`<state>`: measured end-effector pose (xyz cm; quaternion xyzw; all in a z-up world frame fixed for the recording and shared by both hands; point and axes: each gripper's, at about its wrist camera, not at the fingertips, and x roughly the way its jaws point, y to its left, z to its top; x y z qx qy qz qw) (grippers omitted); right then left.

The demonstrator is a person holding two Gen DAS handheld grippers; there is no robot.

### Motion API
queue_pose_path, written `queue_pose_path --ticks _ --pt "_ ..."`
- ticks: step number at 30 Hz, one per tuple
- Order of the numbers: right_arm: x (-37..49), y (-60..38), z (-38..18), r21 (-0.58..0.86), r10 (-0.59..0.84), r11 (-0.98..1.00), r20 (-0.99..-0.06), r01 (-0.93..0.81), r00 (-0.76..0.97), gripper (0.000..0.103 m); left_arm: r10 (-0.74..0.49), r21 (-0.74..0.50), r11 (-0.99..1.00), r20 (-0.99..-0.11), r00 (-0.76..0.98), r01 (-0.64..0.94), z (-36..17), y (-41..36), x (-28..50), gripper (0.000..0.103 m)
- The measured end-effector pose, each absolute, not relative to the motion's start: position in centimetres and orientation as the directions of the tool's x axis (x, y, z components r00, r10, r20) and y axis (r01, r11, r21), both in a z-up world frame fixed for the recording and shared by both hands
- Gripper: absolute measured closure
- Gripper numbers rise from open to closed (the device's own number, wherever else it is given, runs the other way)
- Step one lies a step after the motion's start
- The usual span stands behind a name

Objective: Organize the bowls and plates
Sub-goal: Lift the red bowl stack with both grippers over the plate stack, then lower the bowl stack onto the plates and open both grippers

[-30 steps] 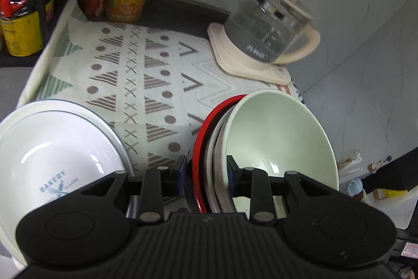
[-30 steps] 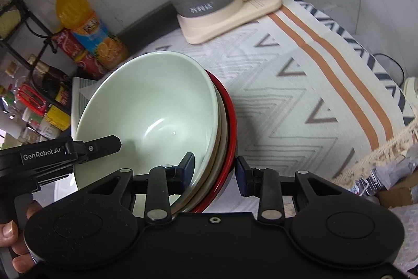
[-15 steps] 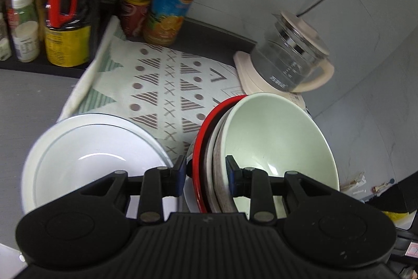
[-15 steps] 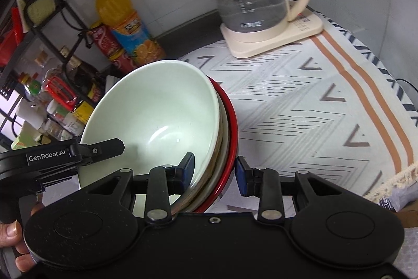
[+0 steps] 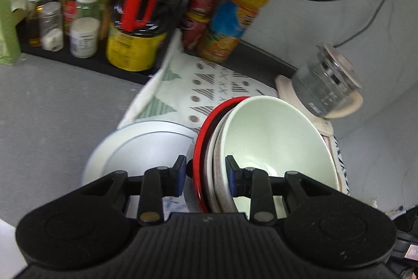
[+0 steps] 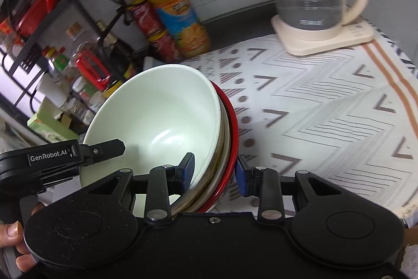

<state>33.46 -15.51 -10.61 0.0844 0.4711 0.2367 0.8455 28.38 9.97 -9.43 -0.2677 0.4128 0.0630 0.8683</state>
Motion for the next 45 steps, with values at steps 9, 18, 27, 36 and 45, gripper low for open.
queue_pose_path --ticks 9,18,27,36,45 --pt "33.3 -11.8 -11.6 0.370 0.504 0.853 -0.769 -0.368 0.394 0.070 -0.067 -0.400 0.825 -0.771 0.633 -0.400 -10.6 12.7 26.8 0.074" --pt "32.9 -10.0 -12.8 0.371 0.507 0.846 -0.784 -0.383 0.359 0.070 -0.054 -0.396 0.807 -0.788 0.614 -0.437 -11.9 14.0 26.0 0.074" --pt "32.6 -9.5 -13.4 0.377 0.509 0.845 -0.785 -0.379 0.353 0.070 -0.046 -0.393 0.805 -0.787 0.615 -0.444 -12.4 14.3 25.8 0.074" --pt "32.6 -9.1 -13.2 0.384 0.516 0.843 -0.777 -0.377 0.361 0.065 -0.060 -0.409 0.792 -0.790 0.610 -0.453 -12.7 15.0 25.4 0.074" --pt "31.4 -10.2 -11.5 0.378 0.504 0.858 -0.753 -0.348 0.424 0.062 -0.051 -0.392 0.813 -0.784 0.618 -0.431 -11.1 15.3 24.7 0.060"
